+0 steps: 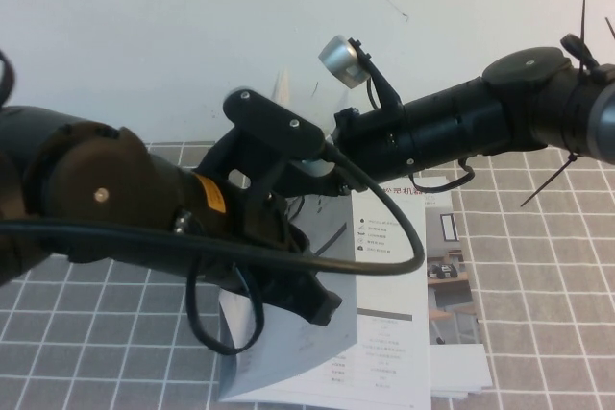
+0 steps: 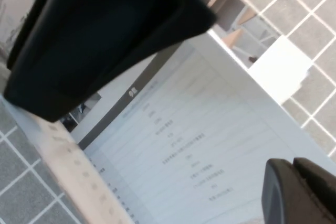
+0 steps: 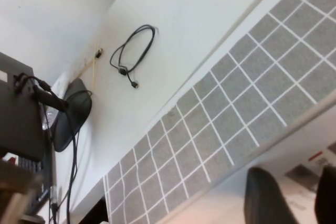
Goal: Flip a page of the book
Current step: Open the closed book
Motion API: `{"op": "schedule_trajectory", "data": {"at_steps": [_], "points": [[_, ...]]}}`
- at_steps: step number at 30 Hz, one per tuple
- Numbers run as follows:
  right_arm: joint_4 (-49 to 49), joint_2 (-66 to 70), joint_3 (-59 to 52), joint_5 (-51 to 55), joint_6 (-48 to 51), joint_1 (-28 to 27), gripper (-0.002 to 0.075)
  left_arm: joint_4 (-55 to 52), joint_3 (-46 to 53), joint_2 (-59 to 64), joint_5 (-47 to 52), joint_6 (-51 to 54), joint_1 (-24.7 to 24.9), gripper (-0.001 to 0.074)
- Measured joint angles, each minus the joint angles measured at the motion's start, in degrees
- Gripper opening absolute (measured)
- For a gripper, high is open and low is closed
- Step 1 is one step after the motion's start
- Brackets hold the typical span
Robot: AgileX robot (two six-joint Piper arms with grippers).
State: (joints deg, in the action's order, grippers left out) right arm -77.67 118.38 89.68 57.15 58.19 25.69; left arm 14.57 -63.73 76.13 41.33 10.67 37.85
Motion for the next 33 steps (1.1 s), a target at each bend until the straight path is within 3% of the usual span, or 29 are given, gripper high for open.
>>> {"op": "schedule_trajectory", "data": {"at_steps": [13, 22, 33], "points": [[2.8, 0.1, 0.0, -1.1, -2.1, 0.3, 0.022, -3.0, 0.0, 9.7, -5.3, -3.1, 0.0, 0.0001], [12.0, 0.2, 0.0, -1.3, -6.3, 0.1, 0.0219, -10.4, 0.0, 11.5, -5.7, -15.0, 0.0, 0.0], [17.8, 0.2, 2.4, -1.0, -10.2, 0.1, 0.0204, -18.3, 0.0, 11.5, -3.7, -22.2, 0.0, -0.0001]]}}
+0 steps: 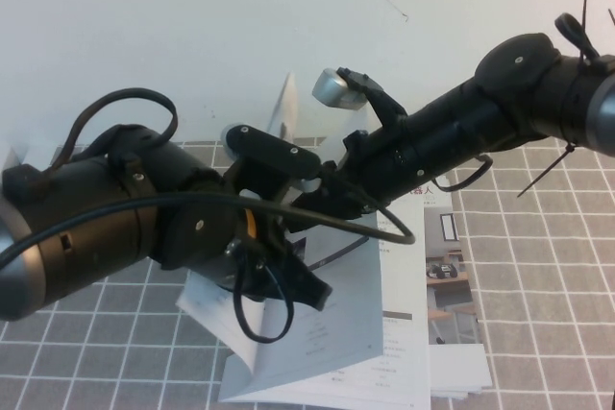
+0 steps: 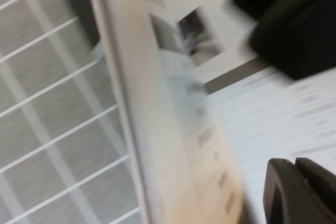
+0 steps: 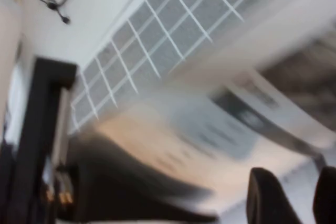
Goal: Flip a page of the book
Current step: Open the closed book
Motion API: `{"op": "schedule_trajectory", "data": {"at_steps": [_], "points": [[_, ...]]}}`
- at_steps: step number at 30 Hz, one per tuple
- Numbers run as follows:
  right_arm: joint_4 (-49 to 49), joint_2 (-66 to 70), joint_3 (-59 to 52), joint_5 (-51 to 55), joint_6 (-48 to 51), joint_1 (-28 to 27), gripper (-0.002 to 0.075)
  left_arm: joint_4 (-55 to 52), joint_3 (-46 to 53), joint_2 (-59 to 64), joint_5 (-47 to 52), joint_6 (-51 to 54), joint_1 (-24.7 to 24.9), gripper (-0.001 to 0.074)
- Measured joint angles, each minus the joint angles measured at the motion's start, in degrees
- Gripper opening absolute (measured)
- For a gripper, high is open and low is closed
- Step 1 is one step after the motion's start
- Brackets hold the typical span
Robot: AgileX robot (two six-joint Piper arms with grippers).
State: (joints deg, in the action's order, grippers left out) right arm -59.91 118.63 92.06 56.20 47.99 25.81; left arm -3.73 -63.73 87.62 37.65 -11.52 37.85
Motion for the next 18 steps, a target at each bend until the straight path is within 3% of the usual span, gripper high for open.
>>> {"op": "schedule_trajectory", "data": {"at_steps": [7, 18], "points": [[6.9, 0.1, 0.6, 0.6, -1.9, 0.1, 0.02, -11.4, 0.0, 0.0, 5.2, -10.1, 0.0, -0.0001], [9.7, 9.4, 1.0, 2.7, -2.1, 2.9, 0.0198, -18.4, 0.0, 0.0, 8.4, -13.8, 0.0, -0.0001]]}}
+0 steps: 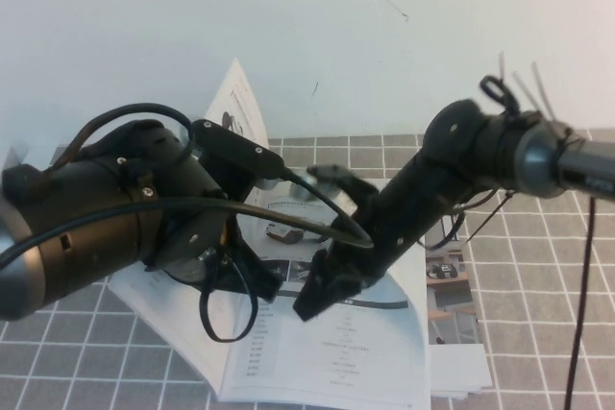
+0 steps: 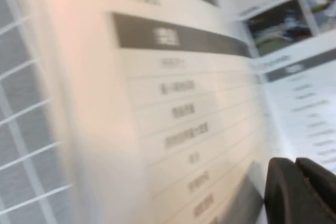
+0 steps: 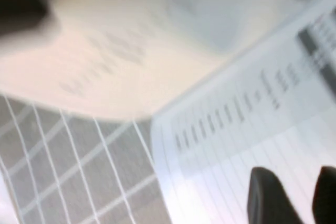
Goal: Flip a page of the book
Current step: Open the closed book
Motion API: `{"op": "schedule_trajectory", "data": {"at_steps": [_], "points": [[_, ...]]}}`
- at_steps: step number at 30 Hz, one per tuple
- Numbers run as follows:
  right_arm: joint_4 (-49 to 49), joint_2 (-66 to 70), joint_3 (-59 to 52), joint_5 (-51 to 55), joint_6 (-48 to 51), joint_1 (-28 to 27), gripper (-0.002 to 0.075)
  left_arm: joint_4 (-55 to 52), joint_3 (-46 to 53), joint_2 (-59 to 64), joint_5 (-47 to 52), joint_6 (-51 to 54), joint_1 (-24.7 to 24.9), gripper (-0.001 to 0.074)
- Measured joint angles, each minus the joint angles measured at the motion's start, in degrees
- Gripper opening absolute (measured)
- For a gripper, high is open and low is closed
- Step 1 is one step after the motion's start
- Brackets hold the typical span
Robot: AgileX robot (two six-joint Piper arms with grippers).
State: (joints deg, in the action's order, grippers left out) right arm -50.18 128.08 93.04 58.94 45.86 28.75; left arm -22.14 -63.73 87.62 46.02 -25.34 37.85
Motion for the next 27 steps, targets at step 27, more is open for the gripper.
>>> {"op": "schedule_trajectory", "data": {"at_steps": [27], "points": [[24.1, 0.7, 1.0, 5.0, -7.6, 1.3, 0.0008, 21.8, 0.0, 4.8, 6.0, 12.0, -15.8, -0.0002]]}}
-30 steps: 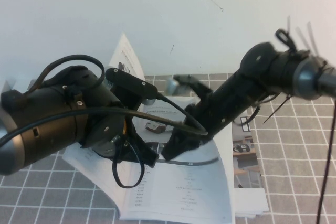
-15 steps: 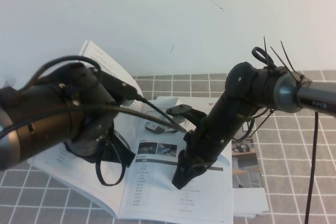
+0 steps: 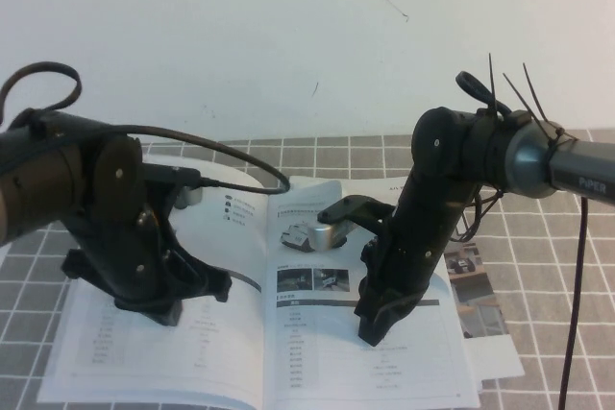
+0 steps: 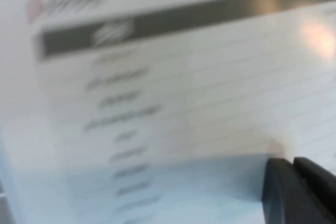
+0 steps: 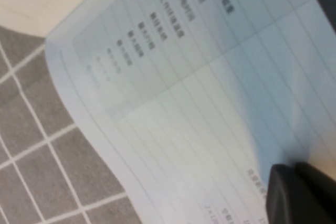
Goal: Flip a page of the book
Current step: Open the closed book
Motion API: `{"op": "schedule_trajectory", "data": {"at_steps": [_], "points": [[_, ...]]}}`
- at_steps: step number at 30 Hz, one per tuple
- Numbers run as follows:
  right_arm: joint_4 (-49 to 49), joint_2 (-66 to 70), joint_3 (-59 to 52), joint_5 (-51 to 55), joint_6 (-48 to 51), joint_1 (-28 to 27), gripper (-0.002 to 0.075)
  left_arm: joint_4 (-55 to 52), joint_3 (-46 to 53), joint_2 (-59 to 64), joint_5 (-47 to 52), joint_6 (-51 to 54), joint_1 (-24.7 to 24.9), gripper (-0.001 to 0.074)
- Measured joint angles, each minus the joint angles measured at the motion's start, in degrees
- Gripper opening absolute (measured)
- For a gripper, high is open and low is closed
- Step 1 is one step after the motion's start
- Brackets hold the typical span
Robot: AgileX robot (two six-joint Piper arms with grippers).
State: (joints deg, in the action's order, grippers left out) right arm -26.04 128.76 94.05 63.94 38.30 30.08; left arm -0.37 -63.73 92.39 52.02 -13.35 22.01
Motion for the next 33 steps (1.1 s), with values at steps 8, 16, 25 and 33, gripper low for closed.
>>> {"op": "schedule_trajectory", "data": {"at_steps": [8, 16, 25, 33], "points": [[3.6, -0.3, 0.3, 0.8, -2.7, 0.0, 0.0002, 5.7, 0.0, 7.0, -4.2, 2.1, 0.0, -0.0002], [2.7, -0.3, 0.3, 0.6, -2.8, 0.0, 0.0001, 4.5, -0.1, 14.8, -6.7, 2.6, 0.0, -0.0002], [2.8, -1.0, 0.2, 0.5, -4.1, 0.0, 0.0001, 4.7, -0.6, 13.9, -6.1, 6.2, -0.1, -0.0002], [10.8, -14.2, 0.7, -2.7, -4.1, 0.0, 0.0001, 5.7, -0.2, -5.2, -6.4, 8.0, -0.1, -0.0002]]}}
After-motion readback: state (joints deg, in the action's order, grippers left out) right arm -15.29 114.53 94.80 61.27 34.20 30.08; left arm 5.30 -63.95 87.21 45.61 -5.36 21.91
